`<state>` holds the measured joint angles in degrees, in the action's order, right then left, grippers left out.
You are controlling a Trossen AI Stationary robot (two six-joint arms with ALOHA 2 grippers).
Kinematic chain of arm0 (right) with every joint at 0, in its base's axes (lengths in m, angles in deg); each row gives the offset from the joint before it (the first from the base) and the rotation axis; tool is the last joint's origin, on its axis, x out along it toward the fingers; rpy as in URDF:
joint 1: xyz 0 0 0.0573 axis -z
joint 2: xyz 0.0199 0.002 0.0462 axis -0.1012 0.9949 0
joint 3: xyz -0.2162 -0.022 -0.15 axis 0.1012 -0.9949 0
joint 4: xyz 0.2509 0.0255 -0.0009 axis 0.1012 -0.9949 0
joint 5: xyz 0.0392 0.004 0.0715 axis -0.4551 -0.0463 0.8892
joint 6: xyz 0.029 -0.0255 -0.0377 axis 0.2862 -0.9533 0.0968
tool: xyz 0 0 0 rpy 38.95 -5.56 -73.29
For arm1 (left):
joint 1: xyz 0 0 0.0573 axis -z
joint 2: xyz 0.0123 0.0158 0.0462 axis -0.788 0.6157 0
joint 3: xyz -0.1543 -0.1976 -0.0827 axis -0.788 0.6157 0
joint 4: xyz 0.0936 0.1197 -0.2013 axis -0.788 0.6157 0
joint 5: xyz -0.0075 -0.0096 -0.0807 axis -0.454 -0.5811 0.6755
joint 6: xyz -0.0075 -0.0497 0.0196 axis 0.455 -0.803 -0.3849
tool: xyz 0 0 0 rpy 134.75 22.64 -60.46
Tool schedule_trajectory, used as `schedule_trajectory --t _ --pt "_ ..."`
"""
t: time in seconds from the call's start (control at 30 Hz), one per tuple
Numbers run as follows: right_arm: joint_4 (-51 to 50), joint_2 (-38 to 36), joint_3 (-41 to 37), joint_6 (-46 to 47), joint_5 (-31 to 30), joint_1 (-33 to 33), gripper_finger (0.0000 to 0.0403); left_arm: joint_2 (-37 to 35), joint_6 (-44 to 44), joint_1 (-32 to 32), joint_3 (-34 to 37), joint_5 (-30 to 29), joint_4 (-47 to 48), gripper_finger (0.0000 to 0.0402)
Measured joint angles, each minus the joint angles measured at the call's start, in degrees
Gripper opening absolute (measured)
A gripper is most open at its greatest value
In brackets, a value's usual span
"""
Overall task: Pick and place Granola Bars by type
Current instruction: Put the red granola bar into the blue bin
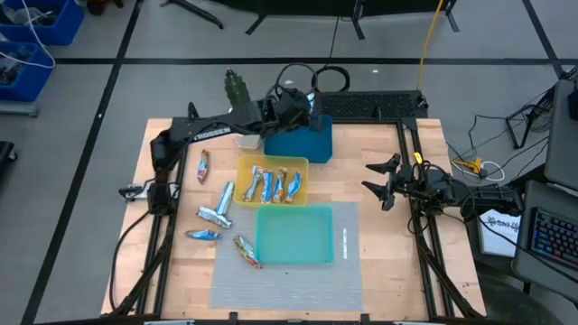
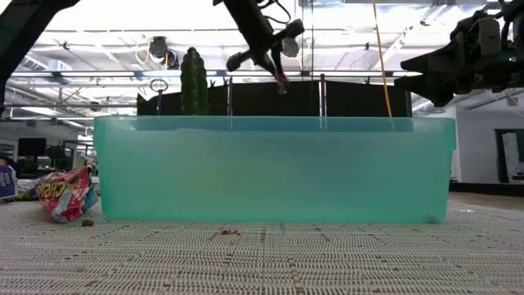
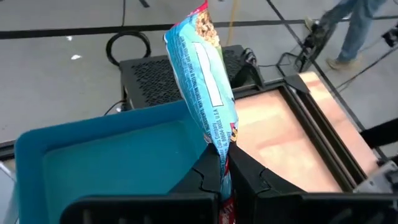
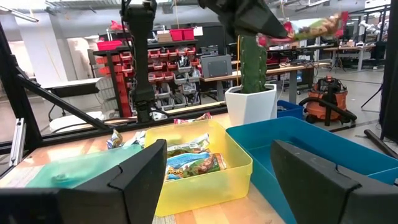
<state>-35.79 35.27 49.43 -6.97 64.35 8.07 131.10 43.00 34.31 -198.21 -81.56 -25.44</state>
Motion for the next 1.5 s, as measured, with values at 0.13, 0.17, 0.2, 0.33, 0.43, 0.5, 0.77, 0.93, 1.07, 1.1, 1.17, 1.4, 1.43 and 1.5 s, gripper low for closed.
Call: schedule_trajectory --t 0.13,0.17,0.2,0.33,0.43,0.5,0.77,0.93,1.07,1.1,1.17,1.4,1.43,1.5 --pt "0.0 0.0 0.0 0.0 0.0 0.0 0.0279 0.6 -0.4 -1.4 0.1 -1.2 -0.3 0.001" --pt "0.0 0.0 0.0 0.0 0.0 0.0 0.0279 0.5 -0.4 -1.7 0.4 -1.8 -0.5 0.001" --pt "0.0 0.0 0.0 0.0 0.0 0.0 0.0279 0.4 -0.4 -2.0 0.6 -2.6 -0.6 0.001" --pt "0.0 0.0 0.0 0.0 0.0 0.0 0.0279 0.4 -1.0 -3.4 2.4 -2.5 -0.6 0.001" --pt "0.0 0.0 0.0 0.0 0.0 0.0 0.0279 0.4 -1.8 -4.2 4.8 -1.7 -0.7 0.001" --pt "0.0 0.0 0.0 0.0 0.0 0.0 0.0279 0.4 -2.1 -4.5 6.7 -0.8 -1.4 0.001" --pt "0.0 0.0 0.0 0.0 0.0 0.0 0.0279 0.5 -2.8 -4.6 13.1 1.7 -4.6 0.001" --pt "0.0 0.0 0.0 0.0 0.0 0.0 0.0279 0.5 -3.0 -4.6 15.4 2.0 -6.9 0.001" --pt "0.0 0.0 0.0 0.0 0.0 0.0 0.0279 0.6 -3.6 -4.6 16.0 2.1 -7.6 0.001" --pt "0.0 0.0 0.0 0.0 0.0 0.0 0.0279 0.9 -3.6 -4.6 16.0 2.1 -8.1 0.001" --pt "0.0 0.0 0.0 0.0 0.0 0.0 0.0279 1.4 -3.5 -4.6 16.1 3.1 -7.9 0.001" --pt "0.0 0.0 0.0 0.0 0.0 0.0 0.0279 2.9 -3.7 -4.8 16.1 3.7 -8.7 0.001" --pt "0.0 0.0 0.0 0.0 0.0 0.0 0.0279 3.0 -4.0 -4.8 16.1 3.4 -8.9 0.001" --pt "0.0 0.0 0.0 0.0 0.0 0.0 0.0279 3.2 -4.7 -4.9 16.1 3.6 -8.3 0.001"
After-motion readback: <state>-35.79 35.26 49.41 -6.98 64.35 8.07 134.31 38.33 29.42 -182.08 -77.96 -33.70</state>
